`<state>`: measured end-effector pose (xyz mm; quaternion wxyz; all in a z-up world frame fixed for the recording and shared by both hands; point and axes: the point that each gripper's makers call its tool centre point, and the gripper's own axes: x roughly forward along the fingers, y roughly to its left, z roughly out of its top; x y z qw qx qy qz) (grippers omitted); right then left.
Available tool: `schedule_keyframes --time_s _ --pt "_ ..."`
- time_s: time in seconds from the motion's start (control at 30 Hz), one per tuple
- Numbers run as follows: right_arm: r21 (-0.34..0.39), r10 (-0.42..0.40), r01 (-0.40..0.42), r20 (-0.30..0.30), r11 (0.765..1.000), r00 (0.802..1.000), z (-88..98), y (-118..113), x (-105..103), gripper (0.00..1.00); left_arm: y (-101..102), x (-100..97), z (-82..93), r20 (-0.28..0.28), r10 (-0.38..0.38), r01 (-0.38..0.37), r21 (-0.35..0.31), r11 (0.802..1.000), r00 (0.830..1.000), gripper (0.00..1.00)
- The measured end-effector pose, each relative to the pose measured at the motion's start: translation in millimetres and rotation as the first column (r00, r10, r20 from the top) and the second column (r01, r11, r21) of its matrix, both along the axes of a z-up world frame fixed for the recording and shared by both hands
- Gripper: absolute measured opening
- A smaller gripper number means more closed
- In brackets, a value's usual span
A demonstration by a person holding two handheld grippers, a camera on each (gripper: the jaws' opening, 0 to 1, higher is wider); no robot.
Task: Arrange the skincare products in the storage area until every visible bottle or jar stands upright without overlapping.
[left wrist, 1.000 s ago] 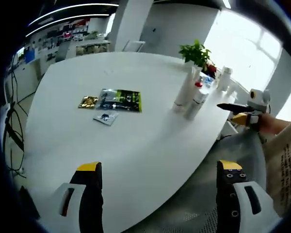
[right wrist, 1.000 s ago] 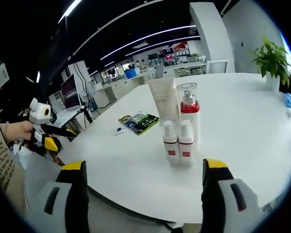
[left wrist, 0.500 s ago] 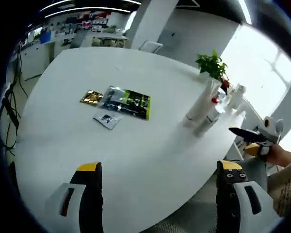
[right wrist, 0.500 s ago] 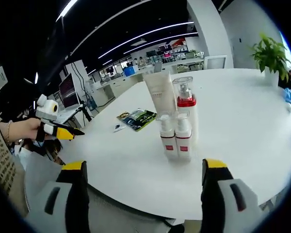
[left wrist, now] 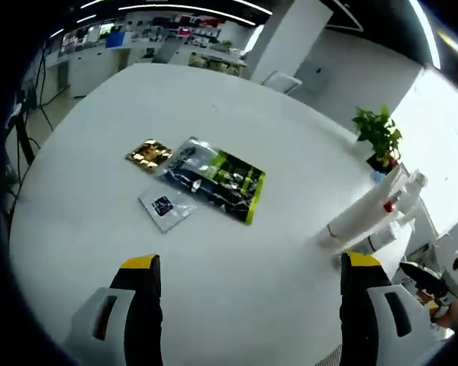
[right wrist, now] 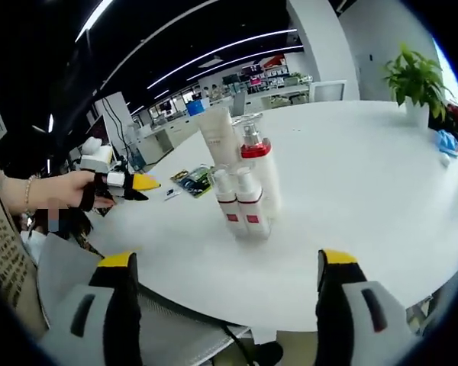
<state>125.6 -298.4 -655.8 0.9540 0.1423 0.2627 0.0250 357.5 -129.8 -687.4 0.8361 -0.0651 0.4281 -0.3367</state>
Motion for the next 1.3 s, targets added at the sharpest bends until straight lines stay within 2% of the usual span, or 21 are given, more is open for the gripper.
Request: schedule_keyframes --time_s 0.07,0.17,0.33,0.4,0.43,0.5,0.6,0.7,0.77,1.03,1.17,1.23,1.27,1.3 --pt "0.003 -0.008 0.008 -0.006 1.000 1.000 -1.5 -6.5 -4.6 0.98 -11.3 10.6 -1.0 0.010 0.031 -0.031 0.012 0.999 0.999 0.97" --pt "0.008 -0.021 0.021 -0.013 1.000 1.000 -3.5 -15.8 -10.5 0.97 -27.2 30.7 -2.7 0.057 0.064 -0.066 0.044 0.997 0.996 0.97" --pt "0.012 -0.030 0.030 -0.027 0.999 0.999 -7.2 -28.1 -15.8 0.97 -45.4 60.7 -6.7 0.099 0.125 -0.134 0.083 0.987 0.987 0.97" --pt "0.017 -0.033 0.034 -0.031 0.999 0.999 -8.2 -29.3 -15.8 0.97 -47.4 72.9 -10.9 0.087 0.197 -0.205 0.086 0.975 0.976 0.97" --pt "0.017 -0.033 0.033 -0.034 0.999 0.999 -8.8 -31.0 -16.2 0.97 -47.8 74.9 -11.8 0.083 0.211 -0.217 0.084 0.972 0.974 0.97" --pt "0.018 -0.031 0.032 -0.039 0.999 0.999 -10.3 -33.7 -17.1 0.97 -50.4 84.0 -17.3 0.052 0.282 -0.285 0.091 0.954 0.958 0.97" --pt "0.027 -0.036 0.037 -0.048 0.999 0.998 -13.8 -39.0 -18.3 0.97 -57.1 96.5 -18.8 0.117 0.271 -0.287 0.140 0.948 0.955 0.95" --pt "0.031 -0.036 0.038 -0.057 0.999 0.998 -16.4 -42.2 -19.1 0.97 -64.1 106.2 -22.4 0.141 0.282 -0.304 0.170 0.937 0.949 0.95" --pt "0.034 -0.039 0.041 -0.059 0.999 0.998 -16.6 -44.4 -19.6 0.97 -63.8 113.2 -28.1 0.158 0.267 -0.298 0.224 0.928 0.950 0.94" --pt "0.042 -0.057 0.060 -0.074 0.997 0.996 -20.1 -49.9 -24.2 0.97 -66.3 128.8 -44.9 0.156 0.248 -0.285 0.297 0.911 0.956 0.90" --pt "0.044 -0.065 0.069 -0.079 0.997 0.995 -21.2 -50.8 -25.4 0.97 -61.0 125.4 -56.6 0.137 0.213 -0.248 0.342 0.906 0.967 0.85" --pt "0.044 -0.068 0.072 -0.080 0.996 0.994 -21.3 -50.3 -25.3 0.97 -56.7 123.3 -60.4 0.152 0.168 -0.214 0.376 0.901 0.974 0.81" --pt "0.044 -0.069 0.072 -0.080 0.996 0.994 -21.2 -49.4 -24.9 0.97 -56.3 123.5 -59.4 0.178 0.124 -0.187 0.396 0.899 0.976 0.81" --pt "0.045 -0.069 0.073 -0.080 0.996 0.994 -21.2 -48.8 -24.6 0.97 -59.4 123.8 -58.8 0.179 0.134 -0.192 0.368 0.910 0.975 0.81"
